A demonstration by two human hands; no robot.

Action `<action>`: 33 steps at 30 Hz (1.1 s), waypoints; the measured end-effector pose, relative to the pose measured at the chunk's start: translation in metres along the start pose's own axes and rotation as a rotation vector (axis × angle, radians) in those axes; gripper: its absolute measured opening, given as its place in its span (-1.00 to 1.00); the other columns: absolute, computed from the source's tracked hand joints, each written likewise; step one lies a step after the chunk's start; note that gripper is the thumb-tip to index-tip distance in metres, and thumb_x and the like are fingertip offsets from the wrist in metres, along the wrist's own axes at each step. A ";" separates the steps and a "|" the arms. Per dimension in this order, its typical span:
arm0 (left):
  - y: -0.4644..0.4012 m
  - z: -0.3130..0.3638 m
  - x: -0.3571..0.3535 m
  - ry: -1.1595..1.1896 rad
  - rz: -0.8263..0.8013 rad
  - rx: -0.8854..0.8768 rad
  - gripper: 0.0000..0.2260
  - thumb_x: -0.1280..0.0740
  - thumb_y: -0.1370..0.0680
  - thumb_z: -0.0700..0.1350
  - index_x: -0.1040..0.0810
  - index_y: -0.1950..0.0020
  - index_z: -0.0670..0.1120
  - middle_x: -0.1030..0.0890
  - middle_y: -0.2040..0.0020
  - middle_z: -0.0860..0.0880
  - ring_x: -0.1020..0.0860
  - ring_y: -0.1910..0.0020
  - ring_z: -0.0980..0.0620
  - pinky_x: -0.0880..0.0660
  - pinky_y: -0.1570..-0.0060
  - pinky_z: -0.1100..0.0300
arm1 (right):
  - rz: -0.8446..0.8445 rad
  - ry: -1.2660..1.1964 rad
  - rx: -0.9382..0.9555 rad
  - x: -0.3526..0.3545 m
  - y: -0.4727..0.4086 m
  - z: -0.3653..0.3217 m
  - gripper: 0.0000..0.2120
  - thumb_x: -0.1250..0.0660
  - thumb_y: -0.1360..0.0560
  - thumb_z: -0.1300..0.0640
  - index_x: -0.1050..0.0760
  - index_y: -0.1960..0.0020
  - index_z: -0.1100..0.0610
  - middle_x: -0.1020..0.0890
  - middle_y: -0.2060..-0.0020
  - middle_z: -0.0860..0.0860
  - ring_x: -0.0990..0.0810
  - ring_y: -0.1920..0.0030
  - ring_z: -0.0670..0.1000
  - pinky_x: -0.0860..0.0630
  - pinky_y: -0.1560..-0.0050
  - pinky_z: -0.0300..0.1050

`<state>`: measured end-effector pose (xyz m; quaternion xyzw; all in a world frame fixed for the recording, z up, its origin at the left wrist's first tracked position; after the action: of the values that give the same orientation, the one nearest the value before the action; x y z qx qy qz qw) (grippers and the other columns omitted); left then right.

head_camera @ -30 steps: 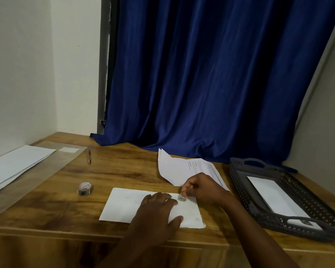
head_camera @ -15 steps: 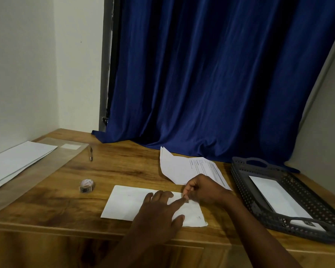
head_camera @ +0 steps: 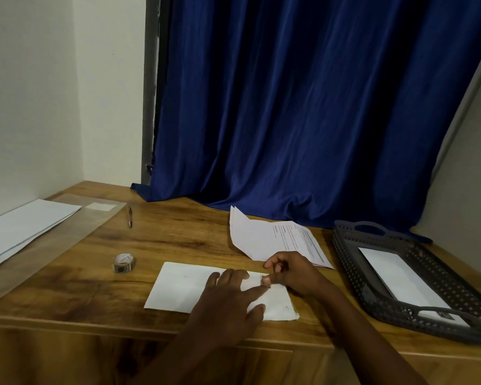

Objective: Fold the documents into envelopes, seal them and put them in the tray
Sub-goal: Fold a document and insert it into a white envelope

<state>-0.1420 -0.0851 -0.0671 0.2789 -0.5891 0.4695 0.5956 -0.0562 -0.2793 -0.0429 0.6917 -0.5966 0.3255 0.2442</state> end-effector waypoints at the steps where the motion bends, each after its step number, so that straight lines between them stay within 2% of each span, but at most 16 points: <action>1: 0.000 0.000 0.000 0.004 0.001 0.003 -0.48 -0.02 -0.62 0.32 -0.12 -0.58 0.31 -0.22 -0.61 0.07 -0.16 -0.57 0.01 -0.04 -0.57 -0.17 | 0.040 -0.030 -0.001 -0.002 0.000 0.004 -0.81 -0.62 -0.36 0.09 -0.66 0.08 -0.01 -0.68 0.25 -0.03 -0.63 0.23 -0.02 -0.57 0.18 -0.21; 5: 0.000 0.001 0.001 0.005 0.002 0.001 -0.49 -0.03 -0.62 0.32 -0.15 -0.58 0.30 -0.21 -0.61 0.07 -0.15 -0.57 0.02 -0.03 -0.57 -0.15 | 0.137 -0.076 0.012 -0.008 0.000 0.010 -0.87 -0.58 -0.41 0.10 -0.66 0.10 -0.01 -0.68 0.24 -0.03 -0.63 0.21 -0.04 -0.58 0.15 -0.21; 8: 0.000 0.000 0.000 -0.003 0.010 -0.002 -0.48 -0.03 -0.62 0.32 -0.14 -0.58 0.31 -0.22 -0.61 0.06 -0.16 -0.57 0.02 -0.04 -0.57 -0.15 | 0.185 -0.108 0.003 -0.008 -0.001 0.011 -0.96 -0.51 -0.49 0.04 -0.66 0.10 -0.02 -0.70 0.20 -0.12 -0.66 0.11 -0.07 -0.64 -0.03 -0.14; 11: 0.000 0.000 -0.001 -0.003 0.011 -0.002 -0.48 -0.03 -0.62 0.33 -0.14 -0.58 0.31 -0.22 -0.61 0.07 -0.16 -0.57 0.02 -0.03 -0.57 -0.16 | 0.174 -0.137 0.003 -0.010 -0.002 0.013 -0.77 -0.54 -0.40 -0.17 -0.66 0.09 -0.05 -0.70 0.21 -0.13 -0.66 0.12 -0.04 -0.64 0.01 -0.11; 14: -0.001 0.000 -0.002 -0.011 0.003 -0.005 -0.48 -0.02 -0.61 0.33 -0.15 -0.58 0.30 -0.22 -0.61 0.07 -0.15 -0.57 0.02 -0.05 -0.57 -0.17 | 0.160 -0.013 -0.013 -0.015 -0.002 0.015 -0.62 -0.60 -0.24 -0.27 -0.63 0.06 -0.11 -0.66 0.19 -0.15 -0.63 0.14 0.00 -0.62 0.11 -0.11; 21: 0.001 0.001 0.000 -0.017 -0.012 -0.013 -0.49 0.00 -0.62 0.33 -0.12 -0.58 0.32 -0.19 -0.62 0.06 -0.14 -0.58 0.01 -0.02 -0.57 -0.16 | 0.215 -0.010 0.011 -0.017 -0.003 0.015 -0.75 -0.57 -0.36 -0.14 -0.63 0.05 -0.08 -0.66 0.21 -0.12 -0.63 0.17 -0.03 -0.65 0.05 -0.05; 23: 0.001 0.001 0.000 -0.009 -0.014 -0.010 -0.50 0.01 -0.63 0.33 -0.12 -0.58 0.33 -0.19 -0.62 0.06 -0.12 -0.59 0.01 -0.01 -0.57 -0.16 | 0.199 -0.047 0.030 -0.016 -0.001 0.016 -0.76 -0.54 -0.39 -0.18 -0.64 0.04 -0.09 -0.67 0.21 -0.11 -0.64 0.14 -0.04 -0.66 0.02 -0.03; 26: 0.001 0.001 -0.001 -0.003 -0.019 -0.001 -0.49 0.00 -0.62 0.33 -0.12 -0.58 0.32 -0.18 -0.62 0.07 -0.11 -0.59 0.01 0.00 -0.57 -0.18 | 0.118 -0.094 0.083 -0.009 0.007 0.015 -0.67 -0.56 -0.35 -0.20 -0.64 -0.05 -0.13 -0.66 0.10 -0.16 -0.60 0.06 -0.06 -0.56 0.12 -0.21; 28: 0.001 0.002 -0.001 0.009 -0.014 0.007 -0.49 -0.01 -0.62 0.32 -0.13 -0.58 0.31 -0.18 -0.62 0.08 -0.12 -0.58 0.01 0.00 -0.57 -0.18 | 0.083 -0.059 0.109 -0.005 0.013 0.015 -0.62 -0.57 -0.35 -0.18 -0.62 -0.12 -0.15 -0.62 0.00 -0.19 -0.58 0.01 -0.08 -0.48 0.11 -0.31; 31: 0.001 0.003 0.000 0.050 0.035 0.035 -0.48 -0.05 -0.60 0.33 -0.22 -0.55 0.24 -0.24 -0.59 0.11 -0.18 -0.55 0.06 -0.05 -0.58 -0.11 | 0.076 -0.043 0.106 -0.005 0.016 0.015 -0.63 -0.56 -0.37 -0.18 -0.62 -0.14 -0.16 -0.60 -0.05 -0.22 -0.57 -0.03 -0.10 -0.50 0.06 -0.32; 33: 0.002 0.003 0.001 0.086 0.089 0.071 -0.45 -0.10 -0.57 0.35 -0.25 -0.52 0.18 -0.30 -0.54 0.13 -0.25 -0.50 0.09 -0.15 -0.55 -0.01 | 0.093 -0.056 0.085 -0.006 0.016 0.014 -0.71 -0.50 -0.43 -0.18 -0.63 -0.11 -0.16 -0.62 -0.05 -0.24 -0.58 -0.05 -0.11 -0.53 0.01 -0.26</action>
<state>-0.1457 -0.0865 -0.0663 0.2528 -0.5580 0.5276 0.5885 -0.0697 -0.2881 -0.0572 0.6819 -0.6203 0.3418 0.1826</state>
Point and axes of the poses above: each hand's wrist, its own y-axis away from the middle knuckle, its own x-axis out of the back of the hand, z = x × y, the point moved 2 cm from there along -y, towards the middle knuckle
